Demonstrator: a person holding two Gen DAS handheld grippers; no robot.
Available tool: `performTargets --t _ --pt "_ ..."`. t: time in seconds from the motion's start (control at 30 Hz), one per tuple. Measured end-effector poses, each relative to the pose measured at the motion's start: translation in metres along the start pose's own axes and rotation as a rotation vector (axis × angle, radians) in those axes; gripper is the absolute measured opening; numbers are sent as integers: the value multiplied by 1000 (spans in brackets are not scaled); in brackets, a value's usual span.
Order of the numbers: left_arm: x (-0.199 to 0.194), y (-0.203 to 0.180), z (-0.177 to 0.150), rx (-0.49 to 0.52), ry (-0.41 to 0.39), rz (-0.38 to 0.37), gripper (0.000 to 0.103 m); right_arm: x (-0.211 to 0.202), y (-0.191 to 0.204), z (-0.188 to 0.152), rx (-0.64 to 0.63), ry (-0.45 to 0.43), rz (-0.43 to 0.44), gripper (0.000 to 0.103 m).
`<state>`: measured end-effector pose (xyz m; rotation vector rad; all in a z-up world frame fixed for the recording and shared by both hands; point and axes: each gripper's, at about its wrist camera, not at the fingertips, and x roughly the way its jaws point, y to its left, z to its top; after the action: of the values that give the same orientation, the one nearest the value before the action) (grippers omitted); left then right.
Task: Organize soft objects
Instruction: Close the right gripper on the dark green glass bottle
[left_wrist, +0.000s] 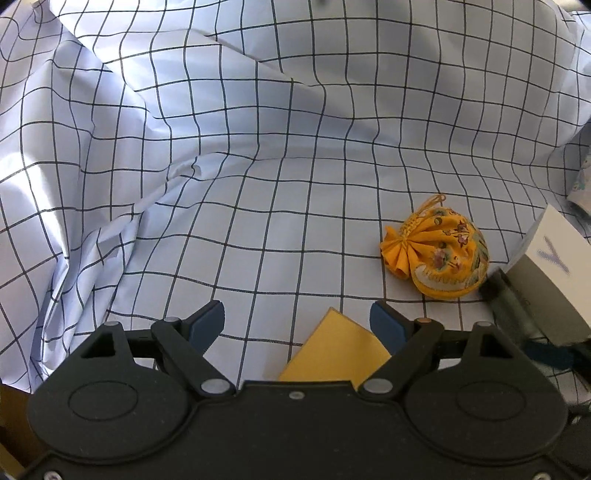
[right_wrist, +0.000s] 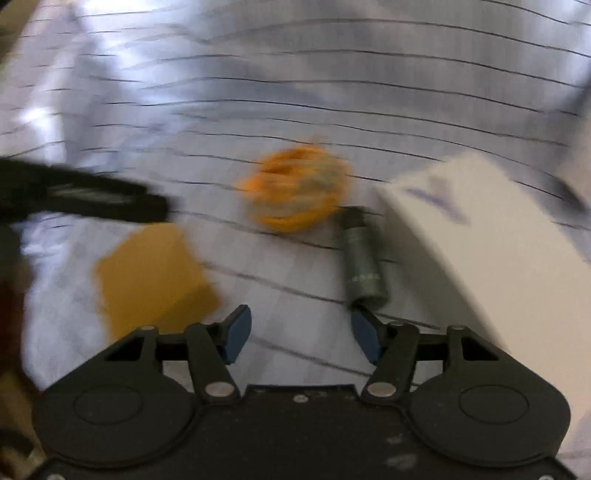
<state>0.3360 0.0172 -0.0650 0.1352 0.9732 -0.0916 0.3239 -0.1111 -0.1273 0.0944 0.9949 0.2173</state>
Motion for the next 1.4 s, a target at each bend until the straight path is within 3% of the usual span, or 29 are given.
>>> performTargets --t 0.07,0.17,0.33,0.5,0.7,0.77,1.03,1.23,1.4 --pt "-2 1 0 3 -4 2 83 -7 9 -3 -42 -36 16 59" --pt "-2 5 2 -3 -4 6 83 -9 15 -5 -78 -45 -51 60" --pt "-1 1 7 7 -3 -10 83 -13 5 -6 -25 -27 -75 60" --pt "9 -17 17 20 19 -82 84 -20 -1 -12 5 -23 -82 61" --pt "31 -38 37 -33 76 -188 84 -28 -7 -16 19 -29 -73 61" --pt "37 -48 42 -26 79 -194 89 -29 -7 -14 -12 -29 -78 62" --pt "53 -65 54 -52 109 -211 95 -38 -4 5 -401 -48 -129 67" --pt "50 -64 50 -46 99 -196 94 -36 -8 32 -774 -12 -10 71" --pt "45 -56 52 -84 89 -185 94 -14 -2 52 -964 82 72 71"
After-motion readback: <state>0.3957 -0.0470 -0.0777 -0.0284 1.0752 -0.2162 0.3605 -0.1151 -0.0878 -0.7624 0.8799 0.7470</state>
